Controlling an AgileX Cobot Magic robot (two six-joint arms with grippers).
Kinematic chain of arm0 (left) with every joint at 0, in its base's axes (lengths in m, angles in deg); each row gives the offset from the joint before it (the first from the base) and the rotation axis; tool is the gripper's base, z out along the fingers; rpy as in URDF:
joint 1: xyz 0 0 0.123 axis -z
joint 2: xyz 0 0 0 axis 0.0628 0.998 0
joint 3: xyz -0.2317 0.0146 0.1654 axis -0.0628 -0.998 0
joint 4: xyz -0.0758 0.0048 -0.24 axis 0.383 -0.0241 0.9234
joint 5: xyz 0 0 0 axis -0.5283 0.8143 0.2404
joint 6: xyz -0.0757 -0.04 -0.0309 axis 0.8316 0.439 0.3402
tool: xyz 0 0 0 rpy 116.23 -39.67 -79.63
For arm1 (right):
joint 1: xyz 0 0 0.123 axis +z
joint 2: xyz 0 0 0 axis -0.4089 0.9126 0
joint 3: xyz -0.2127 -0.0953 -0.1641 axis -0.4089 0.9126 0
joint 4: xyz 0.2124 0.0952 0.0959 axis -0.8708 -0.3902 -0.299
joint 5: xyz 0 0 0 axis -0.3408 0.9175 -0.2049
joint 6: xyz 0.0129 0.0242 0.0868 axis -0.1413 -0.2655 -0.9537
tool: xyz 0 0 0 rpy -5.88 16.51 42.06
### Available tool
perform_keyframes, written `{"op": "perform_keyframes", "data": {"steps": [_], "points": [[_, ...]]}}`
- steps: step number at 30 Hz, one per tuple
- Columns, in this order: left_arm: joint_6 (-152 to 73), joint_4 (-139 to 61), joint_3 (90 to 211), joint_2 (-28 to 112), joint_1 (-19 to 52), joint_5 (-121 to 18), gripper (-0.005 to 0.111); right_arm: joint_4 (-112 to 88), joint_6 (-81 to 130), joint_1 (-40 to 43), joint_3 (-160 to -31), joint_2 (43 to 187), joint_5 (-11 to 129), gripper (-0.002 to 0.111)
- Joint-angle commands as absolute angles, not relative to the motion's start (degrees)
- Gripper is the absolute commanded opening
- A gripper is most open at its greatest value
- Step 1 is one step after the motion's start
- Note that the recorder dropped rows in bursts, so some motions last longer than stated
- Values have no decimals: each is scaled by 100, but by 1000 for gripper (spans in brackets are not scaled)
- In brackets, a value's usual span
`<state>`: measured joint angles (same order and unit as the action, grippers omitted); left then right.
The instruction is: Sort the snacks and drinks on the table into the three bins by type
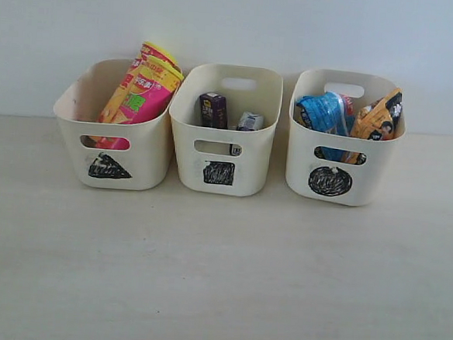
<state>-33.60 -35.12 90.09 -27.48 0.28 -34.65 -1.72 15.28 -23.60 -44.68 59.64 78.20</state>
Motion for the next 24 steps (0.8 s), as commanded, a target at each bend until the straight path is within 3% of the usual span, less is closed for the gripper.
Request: {"op": "perform_keyframes", "data": {"steps": [1, 24], "points": [[-3336, -3520, 8989, -2768, -2, -3461, 4, -308, 1585, -2358, -4415, 5932, 7770, 0], [-3336, -3520, 8989, -2768, -2, -3461, 4, -1074, 2388, -2358, -3320, 4293, 7828, 0]]}}
